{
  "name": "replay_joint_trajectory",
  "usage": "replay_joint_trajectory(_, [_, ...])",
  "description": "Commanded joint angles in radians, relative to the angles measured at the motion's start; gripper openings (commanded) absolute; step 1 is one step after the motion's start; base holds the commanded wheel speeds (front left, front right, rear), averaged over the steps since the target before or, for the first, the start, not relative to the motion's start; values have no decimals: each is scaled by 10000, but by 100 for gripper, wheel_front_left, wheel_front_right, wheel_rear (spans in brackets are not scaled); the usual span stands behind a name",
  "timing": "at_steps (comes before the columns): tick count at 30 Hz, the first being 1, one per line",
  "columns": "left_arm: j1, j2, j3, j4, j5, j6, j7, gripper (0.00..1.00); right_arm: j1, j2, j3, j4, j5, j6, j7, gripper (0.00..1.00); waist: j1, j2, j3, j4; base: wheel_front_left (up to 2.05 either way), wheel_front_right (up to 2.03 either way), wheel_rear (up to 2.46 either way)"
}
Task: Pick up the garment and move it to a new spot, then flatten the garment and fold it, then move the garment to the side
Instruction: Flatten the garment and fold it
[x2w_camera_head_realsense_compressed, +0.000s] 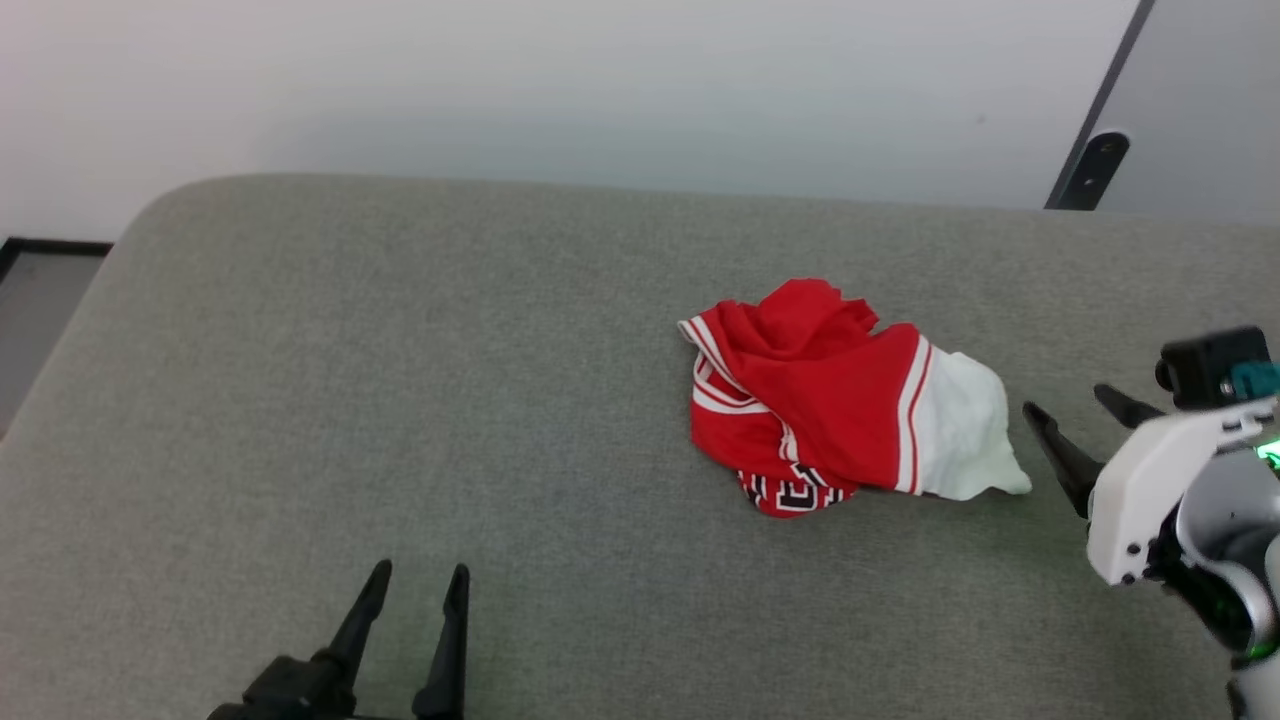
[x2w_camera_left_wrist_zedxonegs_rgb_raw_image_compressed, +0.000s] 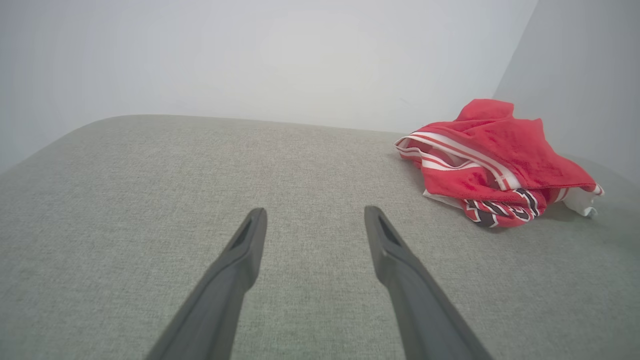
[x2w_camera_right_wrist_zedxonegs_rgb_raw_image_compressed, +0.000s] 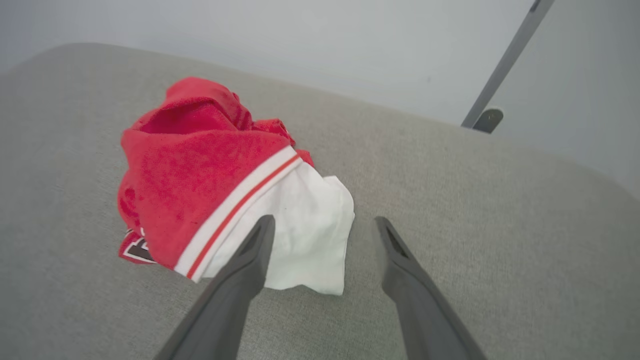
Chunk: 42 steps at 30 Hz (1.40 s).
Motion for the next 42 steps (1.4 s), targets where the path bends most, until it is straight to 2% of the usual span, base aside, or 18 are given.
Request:
replay_joint_trajectory(1, [-154,-60,45,49,74,-82,-4,100,-235,-293,226,371,257,-10,621,100,0,0,190,166,0,0,0])
replay_joint_trajectory(5, [-410,-196,68,177,87,-219,-4,100,-897,-882,884,1235,887,-10,2145,100,0,0,516,426,0,0,0])
replay_joint_trajectory(7, [-527,-248,89,228,86,-270,-4,100,-1191,-1028,1031,1567,987,-10,2566,100,0,0,719,513,0,0,0])
replay_joint_trajectory(9, [-611,-296,121,284,84,-343,-4,100,-1504,-824,932,1992,1142,-10,2769,100,0,0,925,543,0,0,0])
replay_joint_trajectory(15, [-891,-490,126,452,-130,-446,-4,100,-2144,-527,977,3185,612,-10,3015,100,0,0,1234,649,0,0,0])
replay_joint_trajectory(21, [-1171,-498,78,587,-163,-508,-4,100,-2386,-386,1617,4038,213,-10,3021,100,0,0,1331,722,0,0,0])
replay_joint_trajectory(22, [-1172,-486,80,620,-150,-514,-4,100,-2378,-294,1665,4139,324,-9,2988,95,0,0,1315,714,0,0,0])
replay_joint_trajectory(23, [-1166,-480,89,654,-145,-497,-4,100,-2389,-231,1670,4204,418,-6,2899,45,0,0,1292,699,0,0,0])
replay_joint_trajectory(24, [-1168,-473,106,685,-145,-500,-4,100,-2430,-214,1647,4269,398,-6,2756,0,0,0,1264,677,0,0,0])
replay_joint_trajectory(32, [-1022,-359,163,716,-222,-510,-4,100,-2626,-367,1247,4709,296,-10,1517,0,0,0,992,289,0,0,0])
replay_joint_trajectory(39, [-957,-237,173,593,-341,-512,-4,100,-2447,-1010,50,4589,227,-10,923,0,0,0,989,-100,0,0,0])
replay_joint_trajectory(42, [-1036,-202,198,547,-401,-514,-4,100,-2258,-1344,-762,4470,53,-10,677,0,0,0,1050,-194,0,0,0])
